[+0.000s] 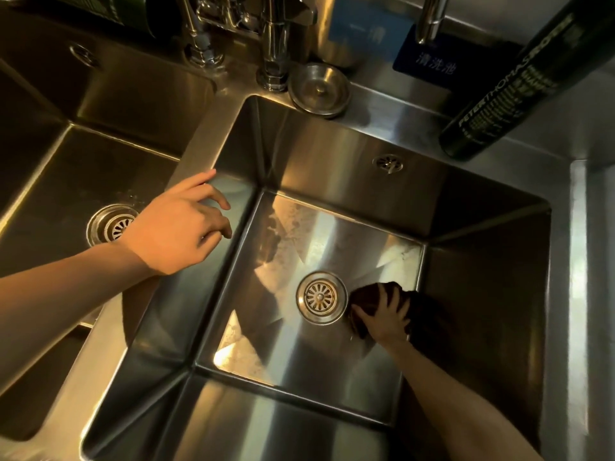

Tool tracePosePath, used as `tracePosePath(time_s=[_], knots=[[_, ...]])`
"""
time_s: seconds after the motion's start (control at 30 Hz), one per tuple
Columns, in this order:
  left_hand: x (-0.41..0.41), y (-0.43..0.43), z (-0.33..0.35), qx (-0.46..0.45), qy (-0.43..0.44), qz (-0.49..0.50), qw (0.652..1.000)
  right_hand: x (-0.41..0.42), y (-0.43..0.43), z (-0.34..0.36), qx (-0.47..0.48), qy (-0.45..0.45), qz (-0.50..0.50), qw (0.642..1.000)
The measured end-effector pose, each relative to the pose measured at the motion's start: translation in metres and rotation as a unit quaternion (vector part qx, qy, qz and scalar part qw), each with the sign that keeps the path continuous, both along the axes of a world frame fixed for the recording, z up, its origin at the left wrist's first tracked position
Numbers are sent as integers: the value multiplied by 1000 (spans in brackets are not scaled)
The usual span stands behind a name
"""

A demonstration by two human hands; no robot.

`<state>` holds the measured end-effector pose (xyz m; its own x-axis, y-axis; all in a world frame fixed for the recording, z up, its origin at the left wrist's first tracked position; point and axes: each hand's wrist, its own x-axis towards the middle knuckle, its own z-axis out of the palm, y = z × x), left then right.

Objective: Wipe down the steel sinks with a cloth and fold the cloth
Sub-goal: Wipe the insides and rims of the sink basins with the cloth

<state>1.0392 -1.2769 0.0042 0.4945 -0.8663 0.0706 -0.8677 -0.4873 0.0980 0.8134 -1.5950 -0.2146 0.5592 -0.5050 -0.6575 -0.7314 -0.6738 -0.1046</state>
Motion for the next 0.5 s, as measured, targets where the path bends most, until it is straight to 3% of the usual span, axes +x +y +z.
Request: tracePosePath(time_s=[0.17, 0.3, 0.5], knots=[[1, 1, -3, 3, -3, -2, 1000, 71, -49, -11, 15, 0, 115, 993], [2, 2, -4, 9, -10, -13, 1000, 92, -60, -8, 3, -8, 72, 997], [1, 1, -3, 9, -23, -13, 1000, 7, -20, -3, -2, 16, 7, 1000]])
